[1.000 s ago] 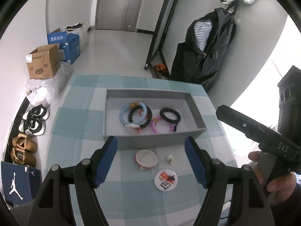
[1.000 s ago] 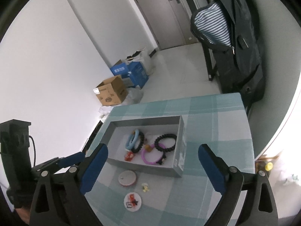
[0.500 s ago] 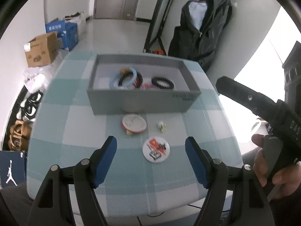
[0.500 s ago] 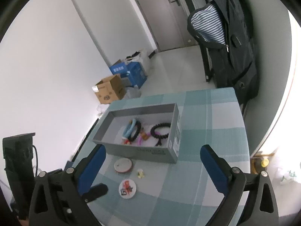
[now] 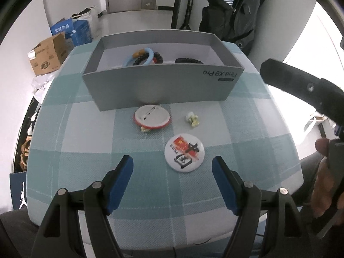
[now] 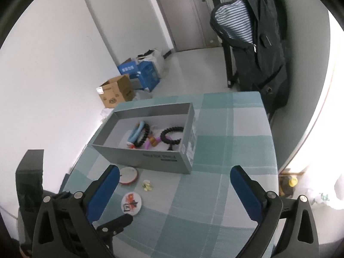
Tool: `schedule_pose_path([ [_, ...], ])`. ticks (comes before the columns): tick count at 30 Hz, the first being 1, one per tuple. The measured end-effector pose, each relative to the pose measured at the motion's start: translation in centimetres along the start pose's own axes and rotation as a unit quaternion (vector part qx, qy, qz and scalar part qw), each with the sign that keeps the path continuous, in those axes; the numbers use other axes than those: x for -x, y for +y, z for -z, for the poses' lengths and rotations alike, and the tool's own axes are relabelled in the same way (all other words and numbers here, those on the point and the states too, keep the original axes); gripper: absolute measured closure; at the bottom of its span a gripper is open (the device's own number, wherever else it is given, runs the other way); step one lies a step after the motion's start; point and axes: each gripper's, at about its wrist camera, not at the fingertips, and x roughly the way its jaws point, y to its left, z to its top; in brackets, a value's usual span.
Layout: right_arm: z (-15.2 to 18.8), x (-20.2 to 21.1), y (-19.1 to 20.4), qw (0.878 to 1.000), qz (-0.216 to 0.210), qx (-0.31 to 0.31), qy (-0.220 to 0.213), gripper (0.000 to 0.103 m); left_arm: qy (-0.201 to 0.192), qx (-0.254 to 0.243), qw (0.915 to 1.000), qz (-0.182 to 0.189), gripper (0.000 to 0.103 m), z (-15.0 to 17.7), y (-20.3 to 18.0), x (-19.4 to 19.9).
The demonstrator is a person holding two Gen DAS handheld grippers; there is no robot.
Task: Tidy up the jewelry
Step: 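Withdraw both grippers from the box back over the remaining badges, then close the left gripper on the white flag-print badge and lift it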
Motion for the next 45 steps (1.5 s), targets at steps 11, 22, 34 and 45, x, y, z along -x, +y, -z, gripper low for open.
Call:
schedule_pose_path([
  [11,-0.1,0.1,-0.9,1.0,0.011,-0.016,0.002,0.0,0.037,-0.001,0.9992,0.016,0.032,-0.6,-0.2,-1.3],
  [22,0.1,-0.3,-1.0,0.999,0.023,-0.017,0.015,0.0,0.037,-0.025,0.999,-0.001,0.036,-0.6,-1.0,-1.6],
  [34,0.6,-1.2,-1.9,0.998,0.044,-0.03,0.034,0.0,0.026,-0.04,0.9988,0.0,0.066,-0.4,-0.6,-1.3],
  [45,0.9,-1.9,-1.8,0.997,0.052,-0.029,0.045,0.0,0.019,-0.038,0.9989,0.018,0.066,-0.3,0.4,-1.0],
])
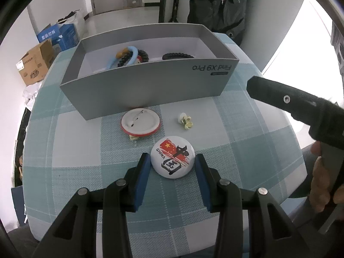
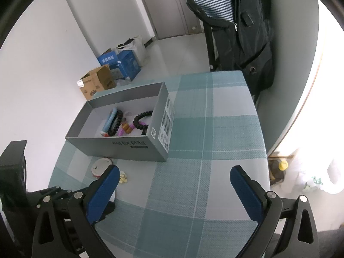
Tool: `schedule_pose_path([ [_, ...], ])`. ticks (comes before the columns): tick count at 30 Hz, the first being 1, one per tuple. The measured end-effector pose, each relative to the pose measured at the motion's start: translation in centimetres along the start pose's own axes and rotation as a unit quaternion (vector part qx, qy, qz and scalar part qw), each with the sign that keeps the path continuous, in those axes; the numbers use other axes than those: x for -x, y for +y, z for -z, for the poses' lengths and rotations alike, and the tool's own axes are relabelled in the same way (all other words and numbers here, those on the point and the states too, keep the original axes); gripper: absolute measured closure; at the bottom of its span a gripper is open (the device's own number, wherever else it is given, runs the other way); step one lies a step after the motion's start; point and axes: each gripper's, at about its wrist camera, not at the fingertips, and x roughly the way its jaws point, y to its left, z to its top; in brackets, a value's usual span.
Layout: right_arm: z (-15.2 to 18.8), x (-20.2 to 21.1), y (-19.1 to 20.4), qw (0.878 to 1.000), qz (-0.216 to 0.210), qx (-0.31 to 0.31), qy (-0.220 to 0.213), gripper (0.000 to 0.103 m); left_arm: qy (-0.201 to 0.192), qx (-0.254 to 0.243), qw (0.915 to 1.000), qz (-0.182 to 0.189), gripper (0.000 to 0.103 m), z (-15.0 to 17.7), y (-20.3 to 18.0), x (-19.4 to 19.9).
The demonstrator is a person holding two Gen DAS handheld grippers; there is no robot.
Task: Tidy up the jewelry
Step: 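Close the left gripper on the white flag-print badge and lift it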
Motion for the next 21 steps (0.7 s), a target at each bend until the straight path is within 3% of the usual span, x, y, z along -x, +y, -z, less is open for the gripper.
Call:
schedule_pose_path([
  [11,0.2,-0.6,0.1,1.0,0.0,-0.001,0.01,0.0,-0.031,0.037,0.9986,0.022,0.066,-0.5,1.9,1.7],
  [17,0.5,-1.2,0.5,0.999,-0.036,-0.005,0.034,0.001,-0.056,0.057,0.9964,0.028,0.066,-1.2,3.0,3.0],
  [19,0.7,-1.3,0.8,0.998,-0.042,0.002,0.036,0.004,-0.069,0.067,0.9949,0.029,0.066,-1.4,3.7,3.7],
  [21,0.9,-1.4,1.4,0.998,-0.049,0.015,0.04,0.015,-0.079,0.077,0.9935,0.028,0.066,-1.3,4.4,4.1],
])
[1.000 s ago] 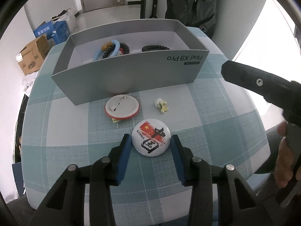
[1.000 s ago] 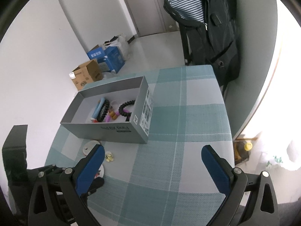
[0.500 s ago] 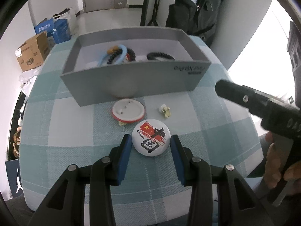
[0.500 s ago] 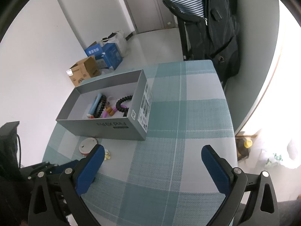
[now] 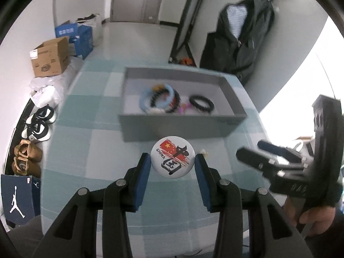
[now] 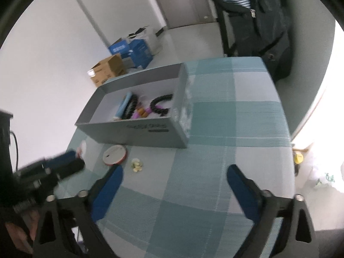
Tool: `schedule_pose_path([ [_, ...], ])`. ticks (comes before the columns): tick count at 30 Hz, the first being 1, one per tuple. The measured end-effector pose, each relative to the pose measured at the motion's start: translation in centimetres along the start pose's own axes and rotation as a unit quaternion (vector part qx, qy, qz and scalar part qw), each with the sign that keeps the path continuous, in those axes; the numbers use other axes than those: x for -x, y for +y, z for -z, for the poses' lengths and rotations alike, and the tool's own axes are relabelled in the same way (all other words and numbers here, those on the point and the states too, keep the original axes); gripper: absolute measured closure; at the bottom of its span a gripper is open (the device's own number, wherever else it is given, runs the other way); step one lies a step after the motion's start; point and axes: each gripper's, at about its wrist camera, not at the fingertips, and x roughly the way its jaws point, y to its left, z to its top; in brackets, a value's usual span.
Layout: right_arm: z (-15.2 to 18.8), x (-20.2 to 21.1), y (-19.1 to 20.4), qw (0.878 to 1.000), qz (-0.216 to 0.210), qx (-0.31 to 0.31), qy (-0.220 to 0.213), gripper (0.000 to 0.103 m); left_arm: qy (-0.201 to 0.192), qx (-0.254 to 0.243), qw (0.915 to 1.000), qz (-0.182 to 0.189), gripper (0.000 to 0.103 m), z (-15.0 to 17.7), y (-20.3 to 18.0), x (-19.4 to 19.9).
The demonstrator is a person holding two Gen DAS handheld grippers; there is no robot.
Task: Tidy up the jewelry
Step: 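Close the left gripper on the white flag-print badge and lift it, then carry the flag badge into the box while the right gripper carries a yellow charm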
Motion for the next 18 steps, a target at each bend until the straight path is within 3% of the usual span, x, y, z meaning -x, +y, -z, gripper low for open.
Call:
schedule_pose_path([
  [4,0.4,-0.9,1.4,0.999,-0.009,0.027,0.014,0.025,-0.015,0.029,0.9995,0.0,0.066,-0.4,2.2,0.5],
  [8,0.7,-2.0,2.9,0.998,-0.036,0.049,0.031,0.051,-0.023,0.055,0.9982,0.003,0.066,-0.2,4.0,0.5],
  [12,0.8,-3.0,4.2,0.996,-0.031,0.068,0.039,0.064,-0.02,0.085,0.9961,0.012,0.066,-0.3,5.9,0.2],
  [18,0.8,-3.7,5.7,0.995,-0.011,0.094,0.035,0.067,-0.016,0.096,0.9952,0.015,0.066,-0.1,6.6,0.2],
])
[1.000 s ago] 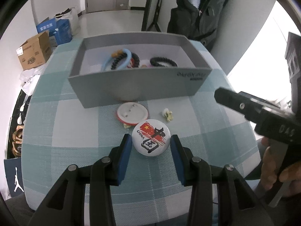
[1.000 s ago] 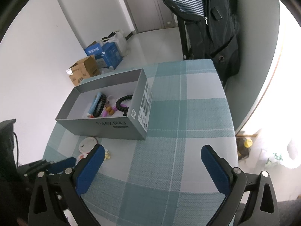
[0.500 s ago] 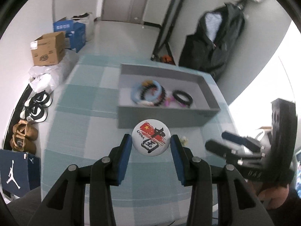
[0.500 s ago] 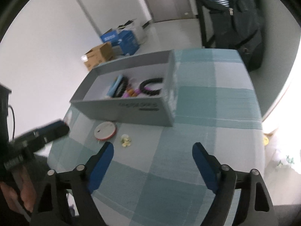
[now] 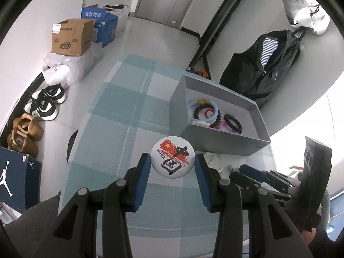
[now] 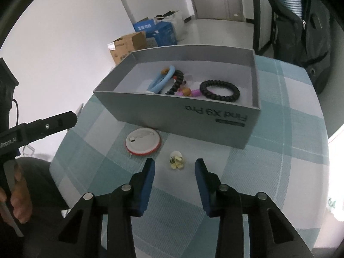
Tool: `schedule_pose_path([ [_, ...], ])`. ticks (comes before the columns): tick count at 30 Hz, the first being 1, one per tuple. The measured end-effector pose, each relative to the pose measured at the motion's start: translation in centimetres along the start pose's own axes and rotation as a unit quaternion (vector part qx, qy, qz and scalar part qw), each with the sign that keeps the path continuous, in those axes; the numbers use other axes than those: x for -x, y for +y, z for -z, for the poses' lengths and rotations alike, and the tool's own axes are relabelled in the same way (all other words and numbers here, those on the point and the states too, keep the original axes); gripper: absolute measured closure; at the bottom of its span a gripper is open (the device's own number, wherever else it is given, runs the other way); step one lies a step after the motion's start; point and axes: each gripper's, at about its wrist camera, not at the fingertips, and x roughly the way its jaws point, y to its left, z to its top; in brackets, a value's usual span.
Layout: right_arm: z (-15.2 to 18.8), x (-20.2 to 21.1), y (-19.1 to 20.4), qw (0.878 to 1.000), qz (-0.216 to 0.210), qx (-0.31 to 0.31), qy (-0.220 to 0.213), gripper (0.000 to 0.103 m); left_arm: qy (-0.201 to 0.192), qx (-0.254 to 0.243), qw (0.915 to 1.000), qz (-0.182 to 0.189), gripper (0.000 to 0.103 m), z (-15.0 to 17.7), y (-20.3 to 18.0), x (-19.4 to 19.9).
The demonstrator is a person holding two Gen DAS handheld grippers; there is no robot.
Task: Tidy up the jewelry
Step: 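Carry the flag badge into the box while the right gripper carries a yellow charm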
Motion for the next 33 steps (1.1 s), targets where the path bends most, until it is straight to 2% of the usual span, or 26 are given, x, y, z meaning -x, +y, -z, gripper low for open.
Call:
schedule_pose_path([
  [6,-0.5,-0.8,1.3,0.999,0.033,0.027,-0.001,0.07,0.0,-0.009,1.0,-0.001,0.066,-0.1,0.1,0.0],
  [11,-0.3,-1.4,3.1,0.994,0.078,0.077,0.002,0.073,0.0,-0.023,0.9997,-0.006,0.066,0.1,-0.1,0.0],
  [13,-0.2,-1.4,3.3,0.993,0.086,0.083,0.001,0.08,0.001,-0.022,0.9997,-0.005,0.066,0.1,-0.1,-0.1],
  [14,-0.3,-1.4,3.4,0.993,0.086,0.084,0.001,0.089,0.002,-0.022,0.9998,-0.005,0.066,0.1,-0.1,-0.1],
  [15,-0.3,-1.4,3.4,0.992,0.09,0.084,0.002,0.091,0.004,-0.022,0.9997,-0.005,0.066,0.1,-0.1,-0.1],
  [25,-0.5,-0.7,2.5,0.996,0.064,0.067,0.007,0.091,0.007,-0.037,0.9992,-0.013,0.066,0.5,-0.7,-0.4],
  [33,-1.0,1.2,1.4,0.999,0.034,0.032,-0.015,0.091,-0.004,-0.044,0.999,-0.011,0.066,0.4,-1.5,0.2],
])
